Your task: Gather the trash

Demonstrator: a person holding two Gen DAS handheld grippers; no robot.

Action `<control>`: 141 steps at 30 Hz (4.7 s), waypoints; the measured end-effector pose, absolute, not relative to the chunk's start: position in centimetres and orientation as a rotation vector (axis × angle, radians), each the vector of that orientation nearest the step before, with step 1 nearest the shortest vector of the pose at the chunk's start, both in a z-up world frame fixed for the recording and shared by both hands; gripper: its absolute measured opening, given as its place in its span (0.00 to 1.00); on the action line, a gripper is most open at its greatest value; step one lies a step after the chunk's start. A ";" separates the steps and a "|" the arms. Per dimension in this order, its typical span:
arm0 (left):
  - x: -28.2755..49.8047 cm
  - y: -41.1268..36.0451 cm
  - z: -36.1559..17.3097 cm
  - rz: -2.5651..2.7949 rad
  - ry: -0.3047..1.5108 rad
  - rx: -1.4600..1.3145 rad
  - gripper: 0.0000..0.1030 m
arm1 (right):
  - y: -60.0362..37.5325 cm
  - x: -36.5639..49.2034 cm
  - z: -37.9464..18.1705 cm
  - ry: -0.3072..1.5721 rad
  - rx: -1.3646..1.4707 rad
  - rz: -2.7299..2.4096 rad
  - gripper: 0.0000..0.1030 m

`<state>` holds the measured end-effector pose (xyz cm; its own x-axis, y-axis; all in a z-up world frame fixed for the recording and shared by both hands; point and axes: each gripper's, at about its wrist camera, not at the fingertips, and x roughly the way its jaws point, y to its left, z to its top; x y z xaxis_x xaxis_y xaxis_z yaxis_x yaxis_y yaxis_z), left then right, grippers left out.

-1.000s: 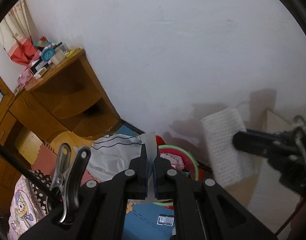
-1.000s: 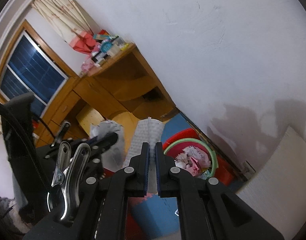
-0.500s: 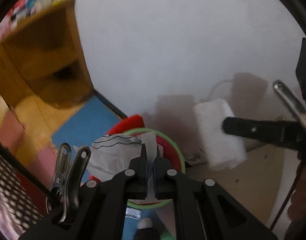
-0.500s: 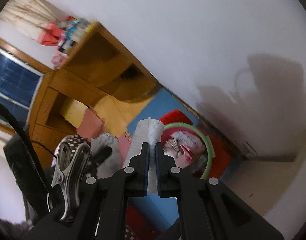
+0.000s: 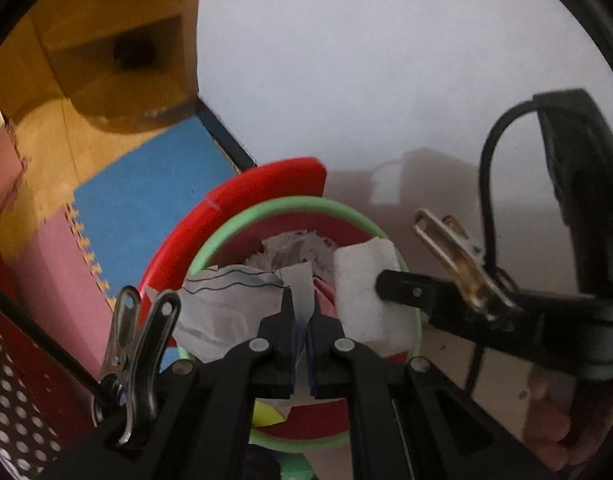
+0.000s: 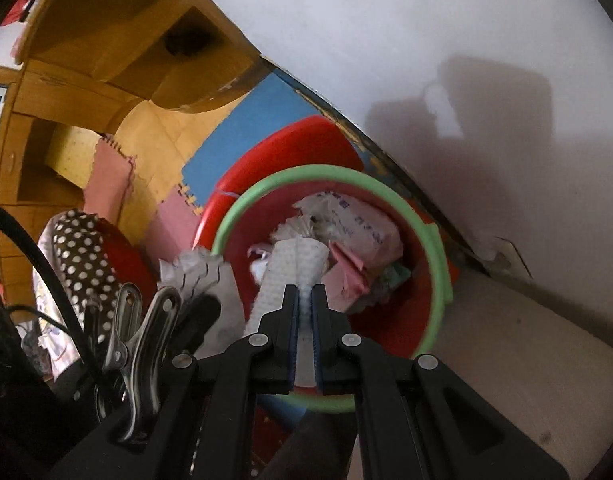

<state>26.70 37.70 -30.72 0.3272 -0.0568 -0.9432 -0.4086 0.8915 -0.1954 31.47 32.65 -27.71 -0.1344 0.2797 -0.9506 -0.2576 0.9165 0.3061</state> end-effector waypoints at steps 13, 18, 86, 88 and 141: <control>25.8 38.9 -34.1 0.311 1.252 -0.486 0.35 | 32.6 32.5 -32.0 1.632 0.010 0.420 0.40; 25.6 39.3 -32.4 0.340 1.231 -0.464 0.57 | 31.1 32.7 -30.7 1.586 0.098 0.388 0.61; 8.5 33.1 -1.8 0.289 1.077 -0.213 0.75 | 21.6 9.8 4.9 1.128 0.058 0.493 0.72; 8.6 33.1 -1.7 0.289 1.074 -0.216 0.75 | 21.8 9.8 4.9 1.129 0.054 0.494 0.72; 9.0 31.1 -2.7 0.249 1.093 -0.179 0.75 | 20.4 9.2 4.7 1.188 0.086 0.502 0.72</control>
<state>9.02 31.07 -2.75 0.4358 0.1114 -0.8931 -0.2868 0.9578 -0.0205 9.15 20.36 4.66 0.2778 0.4175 -0.8652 -0.3287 0.8876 0.3228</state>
